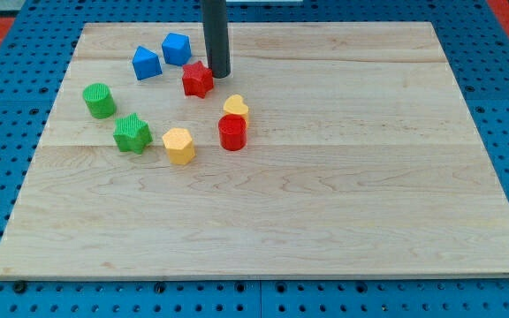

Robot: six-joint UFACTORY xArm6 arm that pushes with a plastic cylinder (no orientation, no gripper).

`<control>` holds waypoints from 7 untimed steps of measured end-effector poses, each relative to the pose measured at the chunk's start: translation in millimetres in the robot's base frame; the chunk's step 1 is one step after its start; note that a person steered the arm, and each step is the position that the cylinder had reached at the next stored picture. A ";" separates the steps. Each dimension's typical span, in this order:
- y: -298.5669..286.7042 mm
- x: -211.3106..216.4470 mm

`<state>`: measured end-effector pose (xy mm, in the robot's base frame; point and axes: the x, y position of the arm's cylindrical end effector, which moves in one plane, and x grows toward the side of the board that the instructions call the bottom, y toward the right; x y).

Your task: Push the red star to the left of the yellow heart

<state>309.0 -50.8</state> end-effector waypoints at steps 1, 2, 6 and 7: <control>35.3 -35.3; 10.3 -60.2; -43.8 50.1; -33.8 38.8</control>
